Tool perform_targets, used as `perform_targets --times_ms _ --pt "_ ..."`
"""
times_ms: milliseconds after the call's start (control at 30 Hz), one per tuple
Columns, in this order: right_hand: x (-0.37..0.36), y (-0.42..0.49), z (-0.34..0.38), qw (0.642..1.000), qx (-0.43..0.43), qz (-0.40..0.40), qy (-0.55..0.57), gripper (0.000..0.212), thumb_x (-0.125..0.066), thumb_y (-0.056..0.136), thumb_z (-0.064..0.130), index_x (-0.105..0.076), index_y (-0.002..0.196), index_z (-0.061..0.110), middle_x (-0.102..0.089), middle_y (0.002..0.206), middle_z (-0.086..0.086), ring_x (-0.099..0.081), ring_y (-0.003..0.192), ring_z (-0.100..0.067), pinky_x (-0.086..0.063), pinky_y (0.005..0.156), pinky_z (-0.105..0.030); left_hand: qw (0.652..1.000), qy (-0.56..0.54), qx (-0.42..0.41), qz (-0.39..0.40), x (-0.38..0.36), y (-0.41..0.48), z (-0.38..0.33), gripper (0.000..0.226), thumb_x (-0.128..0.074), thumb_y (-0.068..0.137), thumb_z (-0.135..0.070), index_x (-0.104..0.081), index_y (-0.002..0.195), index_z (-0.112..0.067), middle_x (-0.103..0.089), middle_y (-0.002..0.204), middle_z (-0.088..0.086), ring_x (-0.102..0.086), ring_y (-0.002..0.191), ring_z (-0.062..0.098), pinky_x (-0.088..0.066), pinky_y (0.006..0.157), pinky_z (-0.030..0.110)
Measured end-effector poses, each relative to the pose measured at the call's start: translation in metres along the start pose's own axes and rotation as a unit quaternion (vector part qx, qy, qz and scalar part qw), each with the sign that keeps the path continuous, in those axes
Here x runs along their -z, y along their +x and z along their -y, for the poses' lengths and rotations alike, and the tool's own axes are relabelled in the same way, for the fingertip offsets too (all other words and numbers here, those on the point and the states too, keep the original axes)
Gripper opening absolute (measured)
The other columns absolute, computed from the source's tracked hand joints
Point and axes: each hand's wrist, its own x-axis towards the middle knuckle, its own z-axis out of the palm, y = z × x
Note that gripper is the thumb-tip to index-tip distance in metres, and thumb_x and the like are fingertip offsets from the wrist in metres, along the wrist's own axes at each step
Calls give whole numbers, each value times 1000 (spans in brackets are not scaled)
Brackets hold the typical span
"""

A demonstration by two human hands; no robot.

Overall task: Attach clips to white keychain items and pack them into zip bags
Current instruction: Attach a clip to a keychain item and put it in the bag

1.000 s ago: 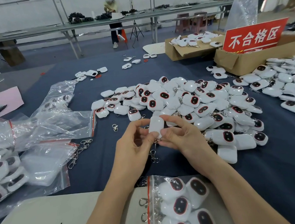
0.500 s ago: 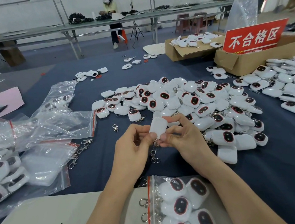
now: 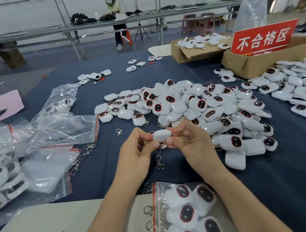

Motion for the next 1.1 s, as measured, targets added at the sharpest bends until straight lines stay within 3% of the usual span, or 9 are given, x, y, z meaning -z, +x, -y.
perform_targets --times_ms 167,367,500,633,767,933,1033,1100 --pt "0 1 -1 1000 -2 -2 -5 29 -65 85 -15 -64 81 13 -76 81 6 -71 81 -8 -59 78 -22 1000 3 -1 -1 0 0 -1 24 -72 90 -4 -59 83 -23 -72 76 -13 -67 78 12 -54 83 37" --pt "1 3 -4 1000 -9 -12 -2 23 -61 91 -11 -64 89 11 -78 86 5 -74 86 -10 -58 75 -21 998 41 -56 8 -2 -6 -5 24 -74 91 -18 -59 83 -35 -70 84 -22 -64 78 1 -46 68 10" --pt "4 2 -4 999 -23 3 -30 22 -58 95 -7 -65 98 14 -79 90 2 -75 90 -14 -59 80 -25 973 147 -177 37 -4 -13 -6 20 -74 90 -29 -55 92 -37 -62 94 -17 -61 89 6 -48 73 17" --pt "3 1 -5 994 -19 23 -101 33 -56 94 -7 -67 95 24 -78 87 7 -72 85 -7 -53 75 -18 944 217 -243 52 -7 -14 -6 29 -71 91 -22 -49 89 -40 -53 93 -20 -55 91 5 -52 72 33" --pt "3 2 -5 995 -16 28 -93 32 -57 93 -6 -67 95 24 -78 87 6 -72 84 -5 -51 75 -17 945 211 -246 52 -6 -13 -4 31 -69 91 -22 -47 89 -43 -53 94 -21 -55 91 4 -52 72 34" --pt "3 3 -7 998 -13 24 -55 21 -59 96 0 -68 97 19 -78 89 0 -75 90 -16 -57 85 -33 968 161 -188 38 -3 -13 -1 19 -68 90 -41 -50 96 -43 -58 96 -19 -60 89 6 -47 71 18" --pt "4 2 -5 999 -27 22 -2 16 -59 96 1 -67 97 15 -78 86 -3 -75 85 -19 -59 75 -25 982 101 -159 0 -2 -13 -5 10 -58 94 -48 -54 101 -42 -65 96 -17 -64 87 9 -48 71 16" --pt "4 0 -4 999 -23 36 -24 19 -59 96 1 -67 97 18 -78 85 -1 -75 83 -18 -58 73 -22 991 36 -116 -46 0 -13 -10 5 -55 99 -43 -55 100 -38 -69 90 -19 -67 82 6 -48 69 14"
